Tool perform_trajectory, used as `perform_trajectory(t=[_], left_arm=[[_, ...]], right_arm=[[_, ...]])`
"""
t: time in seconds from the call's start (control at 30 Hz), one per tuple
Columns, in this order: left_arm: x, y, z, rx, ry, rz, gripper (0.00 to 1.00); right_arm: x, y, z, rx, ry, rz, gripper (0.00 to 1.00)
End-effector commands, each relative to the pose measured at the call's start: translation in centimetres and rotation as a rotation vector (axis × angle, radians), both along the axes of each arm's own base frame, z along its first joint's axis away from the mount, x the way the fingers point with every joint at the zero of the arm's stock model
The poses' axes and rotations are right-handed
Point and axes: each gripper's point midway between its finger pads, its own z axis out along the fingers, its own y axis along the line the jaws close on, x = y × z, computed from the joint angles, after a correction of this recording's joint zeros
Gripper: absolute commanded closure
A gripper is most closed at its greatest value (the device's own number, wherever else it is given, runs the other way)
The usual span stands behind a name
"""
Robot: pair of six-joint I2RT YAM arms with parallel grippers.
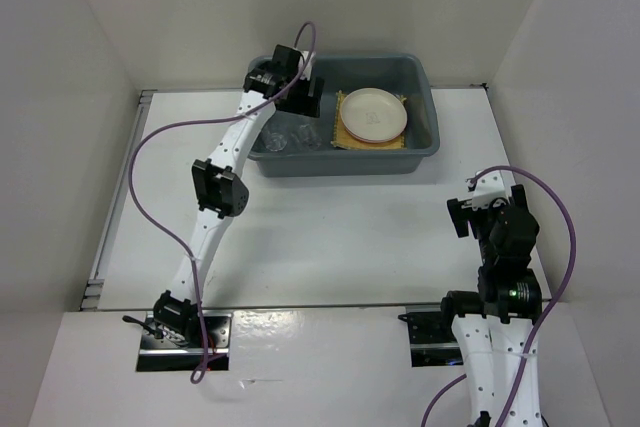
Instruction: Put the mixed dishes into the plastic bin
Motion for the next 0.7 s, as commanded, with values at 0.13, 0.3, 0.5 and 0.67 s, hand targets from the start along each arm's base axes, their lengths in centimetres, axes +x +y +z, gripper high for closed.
perform_trajectory(t=[0.13, 0.3, 0.5, 0.67], left_arm=[[0.9, -1.5, -2.6, -0.092, 0.013, -0.150, 0.08], [1.4, 0.0, -4.7, -0.149, 0.061, -0.163, 0.08], [0.9, -0.9, -5.9, -0.219, 0.105, -0.210, 0.11], [-0.1, -2.0, -5.6, -0.278, 0.129, -0.277, 0.23]], right_arm=[[0.8, -0.2, 0.3, 0.002, -0.018, -0.015, 0.01], [0.9, -0.2, 0.1, 0.002, -0.009, -0.015, 0.01], [1.0, -0.2, -0.1, 0.003, 0.000, -0.015, 0.01], [1.0, -0.2, -0.1, 0.003, 0.000, -0.015, 0.01]])
